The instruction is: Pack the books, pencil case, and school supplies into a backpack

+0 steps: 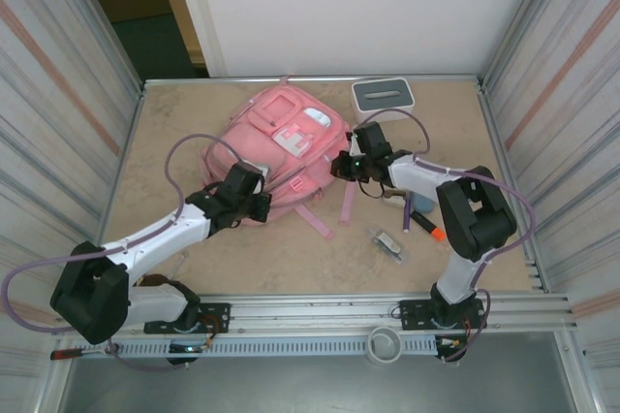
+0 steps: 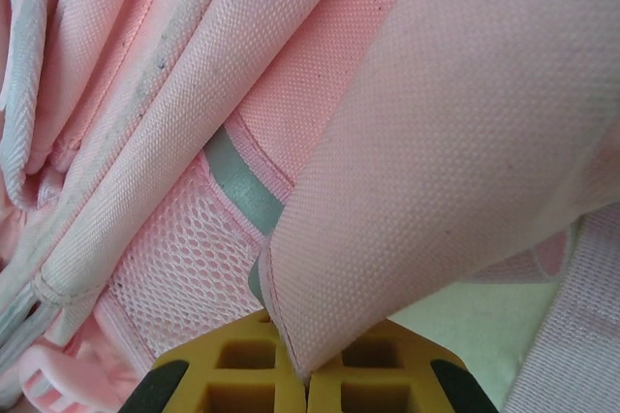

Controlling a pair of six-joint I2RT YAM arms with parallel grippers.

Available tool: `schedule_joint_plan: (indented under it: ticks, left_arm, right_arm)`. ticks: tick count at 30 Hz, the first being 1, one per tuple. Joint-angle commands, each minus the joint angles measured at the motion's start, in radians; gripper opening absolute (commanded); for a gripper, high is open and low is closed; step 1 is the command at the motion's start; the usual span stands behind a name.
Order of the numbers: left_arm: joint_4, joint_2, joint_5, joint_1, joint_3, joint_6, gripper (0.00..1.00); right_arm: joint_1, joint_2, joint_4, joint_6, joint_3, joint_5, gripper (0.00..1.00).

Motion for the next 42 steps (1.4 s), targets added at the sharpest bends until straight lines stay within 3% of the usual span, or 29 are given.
schedule_joint_plan:
  ticks: [1,6,10,15,19,26,30,36,40,42]
  left_arm:
    - [0.005,-0.013,0.057,-0.030,0.012,0.000,0.00]
    - [0.064,0.075,0.094,-0.086,0.074,-0.028,0.00]
    - [0.077,0.126,0.090,-0.101,0.103,-0.039,0.00]
    - [0.088,0.124,0.066,-0.104,0.095,-0.035,0.00]
    - [0.083,0.120,0.046,-0.104,0.091,-0.022,0.00]
    - [0.076,0.110,0.041,-0.104,0.085,-0.019,0.00]
    - [0.072,0.101,0.024,-0.104,0.072,-0.020,0.00]
    - [0.017,0.068,-0.050,-0.098,0.058,-0.004,0.00]
    - [-0.027,0.035,-0.091,-0.058,0.035,0.008,0.00]
    - [-0.039,0.015,-0.096,-0.024,0.020,0.007,0.00]
  right_arm:
    - [-0.018,0.052,-0.007,-0.049,0.103,0.007,0.00]
    - [-0.055,0.113,-0.066,-0.065,0.210,-0.006,0.10]
    - [-0.062,0.038,-0.040,-0.045,0.119,-0.010,0.35]
    - [-0.016,-0.077,0.086,0.067,-0.100,-0.065,0.59]
    - [0.054,-0.090,0.186,0.152,-0.185,-0.081,0.66]
    - [0.138,0.005,0.326,0.251,-0.187,-0.095,0.68]
    - [0.138,0.051,0.354,0.266,-0.167,-0.099,0.58]
    - [0.099,0.057,0.350,0.253,-0.176,-0.088,0.13]
    - [0.060,0.028,0.332,0.226,-0.188,-0.093,0.00]
    - [0.039,0.009,0.309,0.202,-0.187,-0.092,0.00]
